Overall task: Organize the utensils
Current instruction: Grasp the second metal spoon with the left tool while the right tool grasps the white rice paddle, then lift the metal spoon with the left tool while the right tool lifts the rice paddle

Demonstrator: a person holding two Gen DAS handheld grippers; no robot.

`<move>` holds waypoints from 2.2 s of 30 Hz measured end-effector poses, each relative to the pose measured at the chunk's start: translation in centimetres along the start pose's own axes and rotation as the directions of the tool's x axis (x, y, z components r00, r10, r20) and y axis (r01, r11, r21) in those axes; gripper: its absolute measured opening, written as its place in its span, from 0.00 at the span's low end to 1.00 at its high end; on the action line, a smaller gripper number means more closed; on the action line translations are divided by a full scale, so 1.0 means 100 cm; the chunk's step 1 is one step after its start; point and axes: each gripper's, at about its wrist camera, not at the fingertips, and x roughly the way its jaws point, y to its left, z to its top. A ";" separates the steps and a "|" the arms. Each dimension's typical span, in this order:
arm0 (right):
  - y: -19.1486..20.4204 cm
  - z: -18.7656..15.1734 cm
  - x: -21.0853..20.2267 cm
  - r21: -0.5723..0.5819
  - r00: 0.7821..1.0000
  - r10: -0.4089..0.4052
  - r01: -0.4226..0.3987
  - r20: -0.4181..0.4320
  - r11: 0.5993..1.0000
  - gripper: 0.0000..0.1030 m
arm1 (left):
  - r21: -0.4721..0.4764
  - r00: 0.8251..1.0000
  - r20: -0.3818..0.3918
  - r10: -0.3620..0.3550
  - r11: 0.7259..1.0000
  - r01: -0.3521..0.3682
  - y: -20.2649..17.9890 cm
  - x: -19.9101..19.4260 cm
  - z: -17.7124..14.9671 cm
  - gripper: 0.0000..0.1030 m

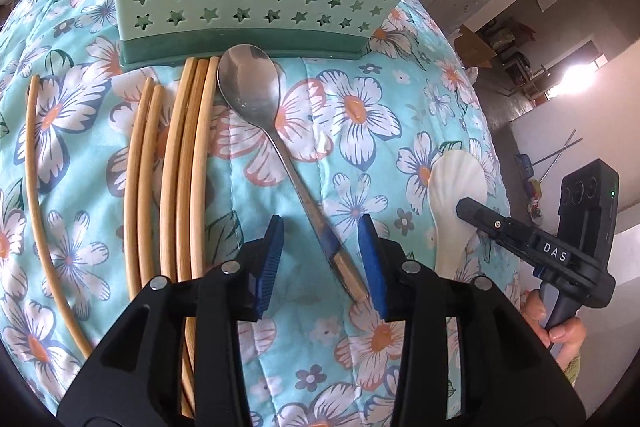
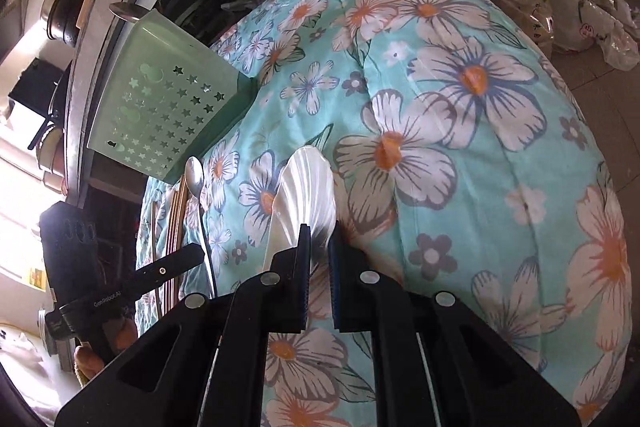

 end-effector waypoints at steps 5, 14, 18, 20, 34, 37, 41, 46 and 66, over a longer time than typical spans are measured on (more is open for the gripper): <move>0.003 -0.001 0.005 0.009 1.000 0.005 -0.005 0.006 1.000 0.09 | 0.011 0.995 0.020 0.099 0.995 -0.099 -0.015 0.010 0.002 0.24; 0.001 -0.001 0.007 0.025 1.000 0.023 -0.024 0.008 0.999 0.09 | 0.011 0.991 0.023 0.134 0.991 -0.134 -0.019 0.005 -0.016 0.09; 0.001 -0.001 0.007 0.015 1.000 0.024 -0.024 0.003 1.000 0.09 | -0.008 0.993 -0.005 0.119 0.993 -0.119 -0.013 -0.007 -0.039 0.07; 0.003 0.001 0.008 0.002 1.000 0.019 -0.019 -0.006 1.000 0.09 | -0.022 0.994 -0.029 0.107 0.994 -0.108 -0.009 -0.013 -0.051 0.07; 0.006 0.007 0.009 -0.052 0.999 0.007 -0.009 -0.031 0.999 0.09 | 0.048 1.000 -0.014 0.022 0.999 -0.021 -0.010 -0.042 -0.065 0.30; 0.007 0.008 0.009 -0.054 0.999 0.008 -0.010 -0.036 0.998 0.09 | 0.119 0.995 0.068 0.079 0.989 -0.086 -0.010 -0.048 -0.046 0.32; 0.007 0.008 0.009 -0.061 0.999 0.006 -0.009 -0.037 0.998 0.09 | 0.179 0.989 0.077 0.128 0.974 -0.140 -0.008 -0.039 -0.022 0.32; 0.006 0.008 0.011 -0.063 0.999 0.009 -0.012 -0.040 0.998 0.09 | 0.239 0.988 0.020 0.155 0.958 -0.156 -0.004 -0.017 -0.007 0.32; -0.007 0.017 0.014 0.039 0.990 0.119 -0.116 -0.072 0.992 0.09 | 0.340 0.981 0.045 0.190 0.920 -0.194 -0.019 0.000 -0.011 0.13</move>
